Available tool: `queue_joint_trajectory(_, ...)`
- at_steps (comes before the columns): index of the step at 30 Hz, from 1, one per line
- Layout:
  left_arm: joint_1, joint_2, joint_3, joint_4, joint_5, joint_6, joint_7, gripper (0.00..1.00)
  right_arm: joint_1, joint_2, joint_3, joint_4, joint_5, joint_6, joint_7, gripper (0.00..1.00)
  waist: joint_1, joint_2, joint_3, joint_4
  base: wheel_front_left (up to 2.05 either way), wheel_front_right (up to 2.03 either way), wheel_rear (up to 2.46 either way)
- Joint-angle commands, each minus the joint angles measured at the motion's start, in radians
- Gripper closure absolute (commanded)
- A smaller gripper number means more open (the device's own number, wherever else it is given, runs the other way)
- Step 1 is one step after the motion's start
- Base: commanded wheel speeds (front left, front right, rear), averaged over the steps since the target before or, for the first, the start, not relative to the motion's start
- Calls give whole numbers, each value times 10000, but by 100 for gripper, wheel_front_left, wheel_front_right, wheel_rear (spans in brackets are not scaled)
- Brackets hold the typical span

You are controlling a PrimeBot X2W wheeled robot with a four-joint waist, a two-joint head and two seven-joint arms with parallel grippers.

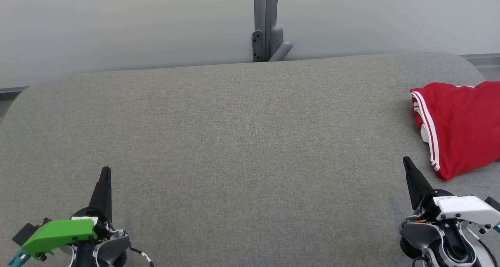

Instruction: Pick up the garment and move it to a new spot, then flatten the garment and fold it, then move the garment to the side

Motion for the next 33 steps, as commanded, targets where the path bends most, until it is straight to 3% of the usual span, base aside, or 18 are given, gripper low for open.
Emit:
queue_joint_trajectory(1, -146, 70, 30, -16, -15, -60, 18, 100, -96, -46, -24, -30, 71, 4, 56, 100, 0, 37, 0, 0, 0, 0, 0)
queue_joint_trajectory(33, -146, 70, 29, -17, -16, -61, 17, 100, -96, -46, -23, -31, 72, 4, 56, 100, 0, 37, 0, 0, 0, 0, 0)
